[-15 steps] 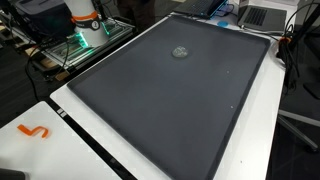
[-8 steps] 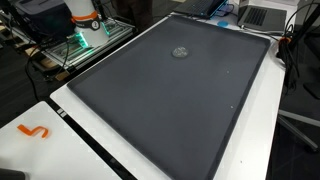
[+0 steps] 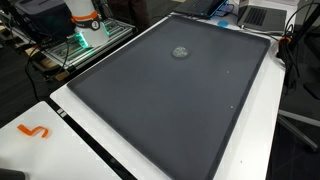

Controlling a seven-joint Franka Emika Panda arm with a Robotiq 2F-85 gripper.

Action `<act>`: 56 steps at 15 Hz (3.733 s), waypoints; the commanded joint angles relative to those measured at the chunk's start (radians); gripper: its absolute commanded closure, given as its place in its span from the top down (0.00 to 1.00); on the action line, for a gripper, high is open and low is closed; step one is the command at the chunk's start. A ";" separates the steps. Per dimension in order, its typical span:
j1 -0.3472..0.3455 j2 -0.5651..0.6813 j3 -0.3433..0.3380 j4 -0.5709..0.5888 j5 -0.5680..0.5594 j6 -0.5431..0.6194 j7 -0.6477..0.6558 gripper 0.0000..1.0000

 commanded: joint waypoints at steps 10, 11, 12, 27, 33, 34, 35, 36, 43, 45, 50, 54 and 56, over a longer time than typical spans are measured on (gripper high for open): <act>0.029 0.012 0.067 -0.016 0.008 0.030 0.045 0.03; 0.041 0.020 0.092 -0.020 0.010 0.041 0.057 0.03; 0.055 0.030 0.122 -0.024 0.009 0.058 0.077 0.03; 0.170 0.411 0.369 0.094 -0.191 0.277 0.392 0.03; 0.227 0.569 0.370 0.162 -0.300 0.311 0.479 0.03; 0.240 0.592 0.368 0.171 -0.323 0.316 0.502 0.03; 0.254 0.617 0.367 0.179 -0.354 0.320 0.530 0.03; 0.269 0.639 0.364 0.187 -0.383 0.321 0.554 0.03; 0.359 0.787 0.342 0.276 -0.437 0.214 0.614 0.03; 0.359 0.760 0.335 0.247 -0.409 0.242 0.591 0.03; 0.367 0.773 0.327 0.262 -0.409 0.234 0.591 0.13; 0.386 0.815 0.333 0.318 -0.428 0.202 0.569 0.03; 0.400 0.857 0.333 0.378 -0.425 0.172 0.539 0.03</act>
